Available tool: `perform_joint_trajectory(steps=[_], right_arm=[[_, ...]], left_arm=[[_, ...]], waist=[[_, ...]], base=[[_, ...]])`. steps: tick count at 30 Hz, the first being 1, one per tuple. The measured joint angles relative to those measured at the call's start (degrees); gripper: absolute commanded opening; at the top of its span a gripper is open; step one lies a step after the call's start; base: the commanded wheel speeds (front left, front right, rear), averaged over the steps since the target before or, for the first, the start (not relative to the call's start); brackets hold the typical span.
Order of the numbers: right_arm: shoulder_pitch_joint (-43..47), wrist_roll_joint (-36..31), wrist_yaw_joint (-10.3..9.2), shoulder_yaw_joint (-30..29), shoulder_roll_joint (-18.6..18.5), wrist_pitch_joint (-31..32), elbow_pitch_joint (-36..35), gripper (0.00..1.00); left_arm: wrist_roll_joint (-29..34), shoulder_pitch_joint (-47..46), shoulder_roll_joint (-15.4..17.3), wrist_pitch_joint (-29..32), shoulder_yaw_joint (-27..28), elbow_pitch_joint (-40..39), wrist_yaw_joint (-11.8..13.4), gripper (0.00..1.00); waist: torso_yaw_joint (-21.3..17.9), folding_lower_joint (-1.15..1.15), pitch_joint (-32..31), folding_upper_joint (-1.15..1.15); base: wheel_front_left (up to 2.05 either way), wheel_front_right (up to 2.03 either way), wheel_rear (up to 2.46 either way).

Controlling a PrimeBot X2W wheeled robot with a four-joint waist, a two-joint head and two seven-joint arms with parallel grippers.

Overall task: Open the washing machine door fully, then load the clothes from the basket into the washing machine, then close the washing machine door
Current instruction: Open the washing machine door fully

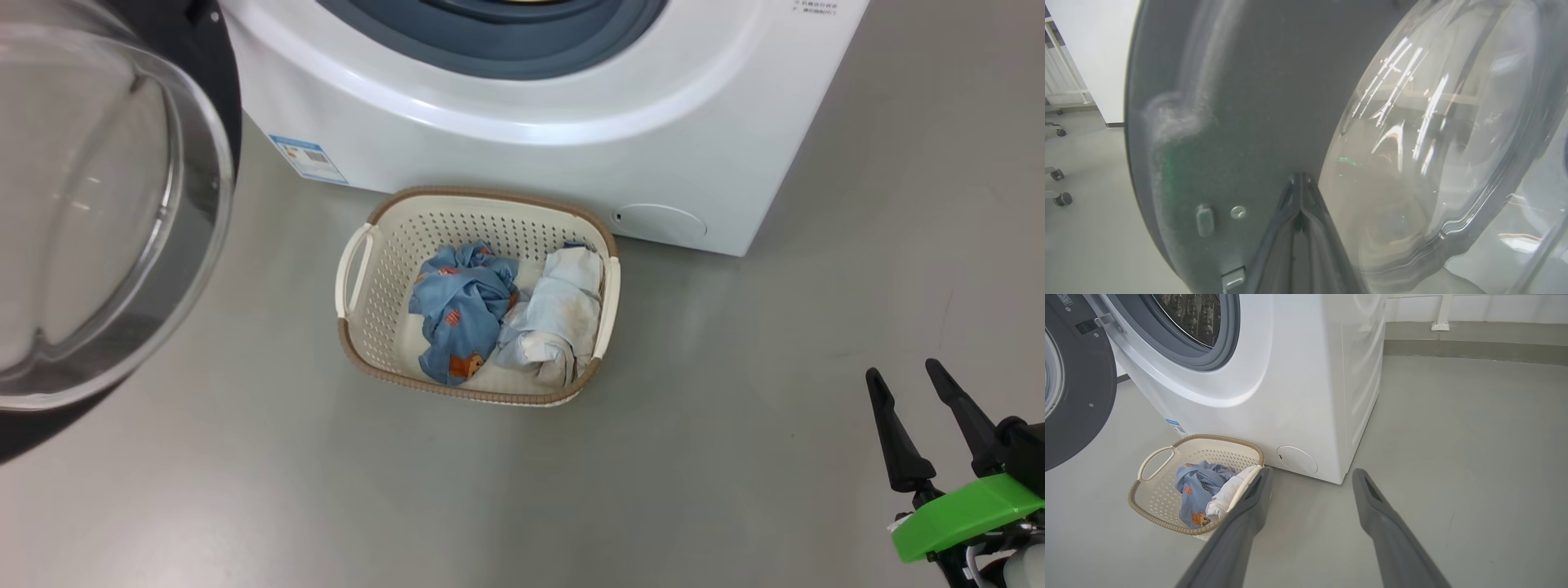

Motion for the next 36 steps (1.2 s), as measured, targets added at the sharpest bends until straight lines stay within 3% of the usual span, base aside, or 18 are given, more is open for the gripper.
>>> perform_joint_trajectory(steps=[7,17,28,36], right_arm=[[-1.7,0.0,0.0,0.5,-0.8,0.0,-0.5,1.0],[-3.7,0.3,0.0,0.6,-1.9,0.0,-1.3,1.0],[-4.5,0.6,0.0,0.6,-2.1,0.0,-1.2,1.0],[-4.3,0.6,0.0,0.6,-1.2,0.0,-0.5,1.0]], left_arm=[[0.5,-5.6,4.4,0.0,3.8,7.4,-1.1,0.0],[1.9,-11.3,7.8,0.0,7.5,13.4,-1.7,0.0],[3.7,-13.7,8.2,0.0,8.6,15.0,-1.0,0.0],[4.7,-11.9,5.8,0.0,9.4,12.0,-1.3,0.0]], waist=[[-0.5,0.0,2.6,0.0],[-1.2,0.0,6.2,0.0],[-1.7,0.0,7.2,0.0],[-1.5,0.0,4.5,0.0]], base=[[0.0,0.0,0.0],[0.0,0.0,0.0],[0.0,0.0,0.0],[0.0,0.0,0.0]])
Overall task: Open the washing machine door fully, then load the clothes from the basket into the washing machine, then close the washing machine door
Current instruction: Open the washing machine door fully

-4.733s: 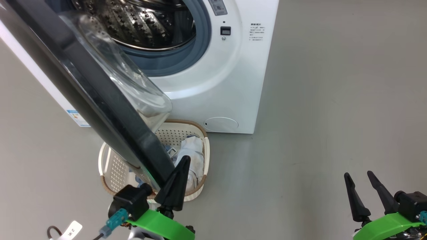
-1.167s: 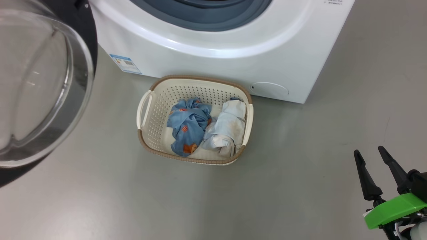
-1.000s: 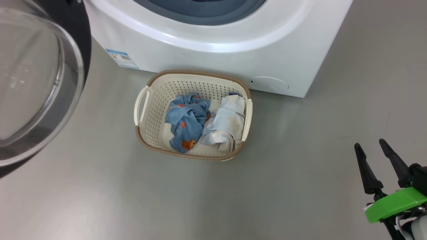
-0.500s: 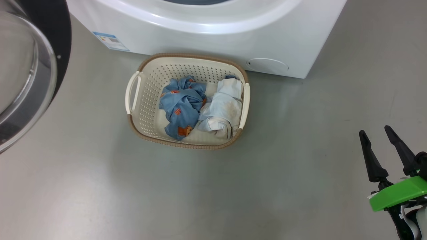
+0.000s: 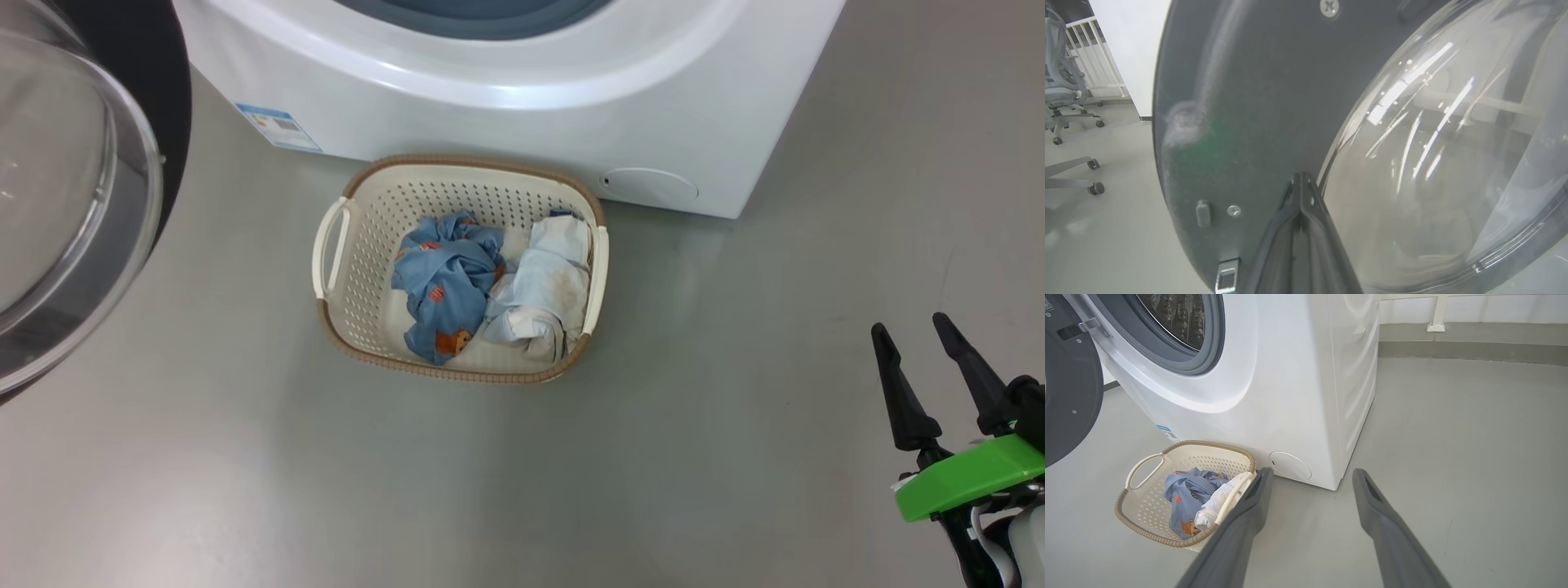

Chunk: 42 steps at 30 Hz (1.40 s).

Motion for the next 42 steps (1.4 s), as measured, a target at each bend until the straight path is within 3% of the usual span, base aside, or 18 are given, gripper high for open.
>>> perform_joint_trajectory(steps=[10,12,17,19,20,24,31,42], right_arm=[[1.3,0.0,0.0,0.6,1.3,0.0,0.6,1.0],[1.6,0.0,0.0,0.6,1.5,0.0,0.7,1.0],[2.5,0.0,0.0,0.8,1.8,0.0,1.2,1.0],[2.5,0.0,0.0,0.8,2.1,0.0,1.2,1.0],[2.5,0.0,0.0,0.8,2.2,0.0,1.2,1.0],[2.7,0.0,0.0,0.8,2.5,0.0,1.3,1.0],[4.5,0.0,0.0,0.7,3.1,0.0,1.4,1.0],[4.6,0.0,0.0,0.0,4.4,0.0,1.4,1.0]], left_arm=[[0.3,8.0,-5.6,0.0,0.5,-7.0,-4.5,0.0],[0.3,9.6,-6.7,0.0,-0.1,-8.5,-5.6,0.2],[0.7,13.4,-9.5,0.0,-2.6,-11.7,-7.1,0.58],[0.6,14.6,-10.2,0.0,-3.9,-12.7,-7.4,0.87],[0.6,15.3,-10.4,0.0,-4.7,-13.3,-7.5,0.98],[-0.5,17.3,-11.3,0.0,-7.4,-14.8,-7.7,1.0],[-4.6,22.7,-12.0,0.0,-18.1,-19.7,-7.8,1.0],[-7.3,26.2,-12.2,0.0,-28.7,-22.4,-7.8,1.0]], waist=[[0.5,0.0,-4.7,0.0],[0.5,0.0,-5.6,0.0],[0.7,0.0,-7.8,0.0],[0.7,0.0,-8.5,0.0],[0.6,0.0,-8.9,0.0],[0.2,0.0,-9.9,0.0],[-2.1,0.0,-11.3,0.0],[-8.1,0.0,-12.5,0.0]], base=[[0.0,0.0,0.0],[0.0,0.0,0.0],[0.0,0.0,0.0],[0.0,0.0,0.0],[0.0,0.0,0.0],[0.0,0.0,0.0],[0.0,0.0,0.0],[0.0,0.0,0.0]])
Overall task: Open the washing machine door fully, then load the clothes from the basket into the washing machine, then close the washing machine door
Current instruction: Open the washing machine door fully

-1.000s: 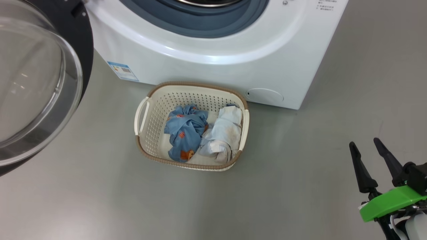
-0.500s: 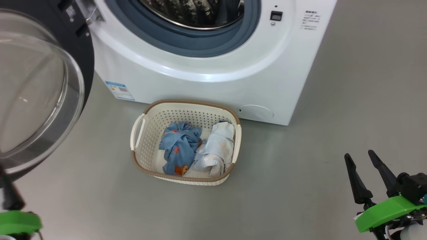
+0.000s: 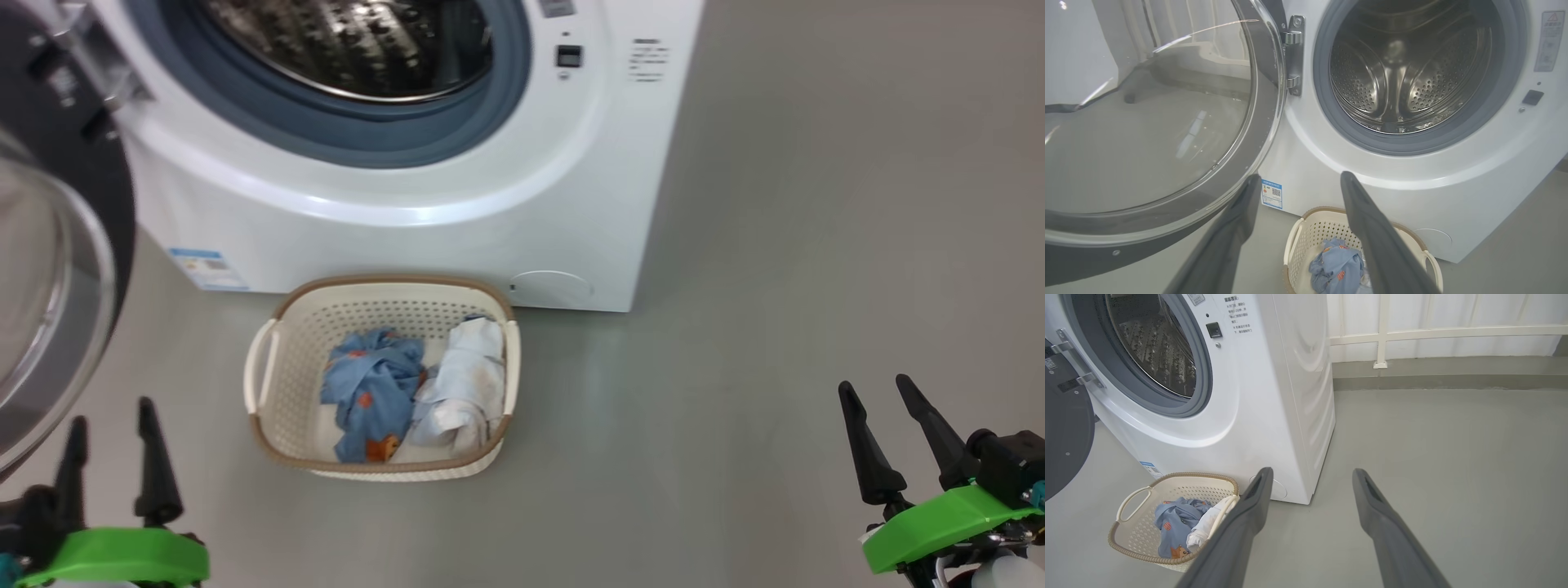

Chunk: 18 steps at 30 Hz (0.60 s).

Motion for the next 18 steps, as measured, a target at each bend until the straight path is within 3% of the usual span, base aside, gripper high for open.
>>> perform_joint_trajectory(steps=[18], right_arm=[[0.0,0.0,0.0,-1.4,1.1,0.0,0.1,1.0]], left_arm=[[-3.3,2.0,1.8,0.0,-9.2,-0.5,0.0,1.0]], waist=[[-9.9,0.0,-1.2,0.0]], base=[[0.0,0.0,0.0]])
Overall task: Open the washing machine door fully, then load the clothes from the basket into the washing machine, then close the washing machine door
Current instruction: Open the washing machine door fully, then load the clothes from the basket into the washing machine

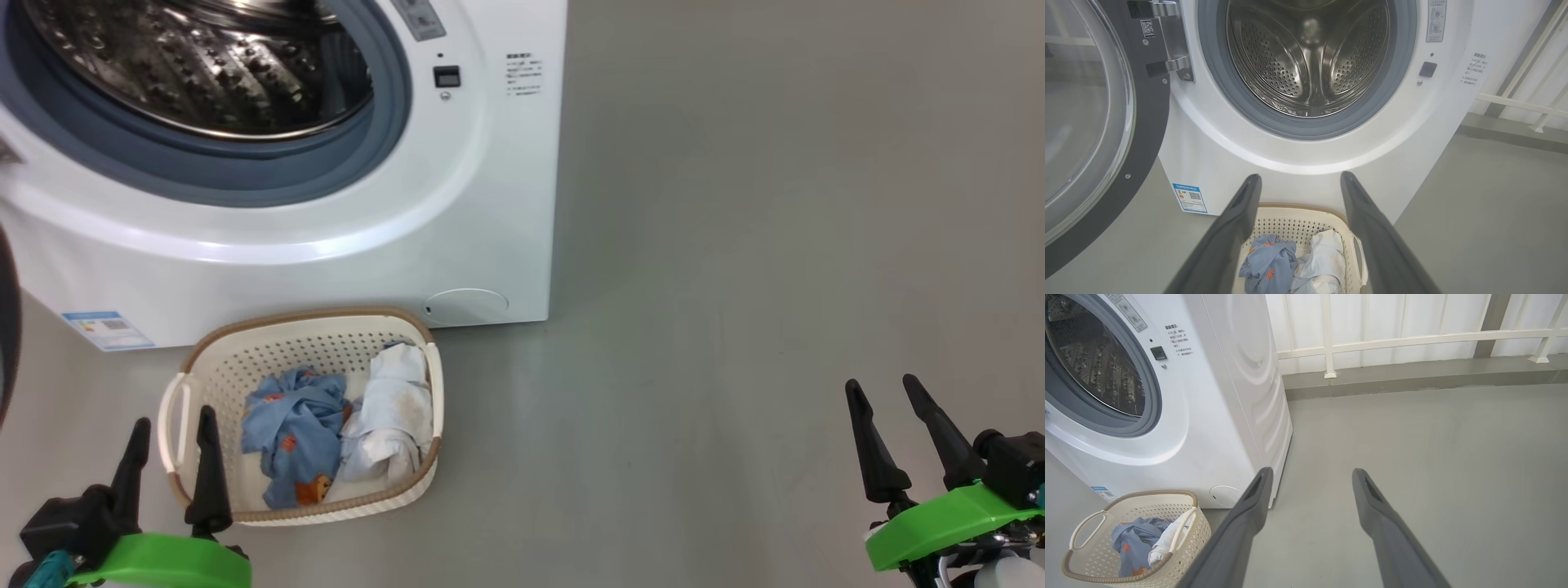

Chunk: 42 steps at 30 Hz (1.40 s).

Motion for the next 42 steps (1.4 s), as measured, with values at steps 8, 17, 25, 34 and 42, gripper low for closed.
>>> perform_joint_trajectory(steps=[8,17,25,34,42], right_arm=[[0.0,0.1,0.0,-0.5,0.5,0.0,-0.1,1.0],[0.0,0.1,0.0,-1.0,0.9,0.0,-0.3,1.0],[0.0,0.1,0.0,-1.2,1.0,0.0,-0.4,1.0],[-0.1,0.1,0.0,-1.2,1.0,0.0,-0.4,1.0],[-0.1,0.1,0.0,-1.1,1.3,0.0,-0.5,1.0]], left_arm=[[-0.7,0.2,0.1,0.0,-1.3,-0.9,0.0,1.0],[-2.0,0.3,0.4,0.0,-1.4,-1.7,0.0,1.0],[-3.0,0.8,0.5,0.0,-2.0,-1.7,0.0,1.0],[-3.5,0.8,0.9,0.0,-2.7,-1.7,0.0,1.0],[-3.5,0.7,1.5,0.0,-2.8,-1.7,0.0,1.0]], waist=[[-1.5,0.0,0.9,0.0],[-1.6,0.0,1.4,0.0],[-1.4,0.0,1.6,0.0],[-1.2,0.0,2.0,0.0],[-1.2,0.0,2.5,0.0]], base=[[0.0,0.0,0.0],[0.0,0.0,0.0],[0.06,-0.22,0.16],[0.29,-1.45,1.16],[0.4,-1.56,1.16]])
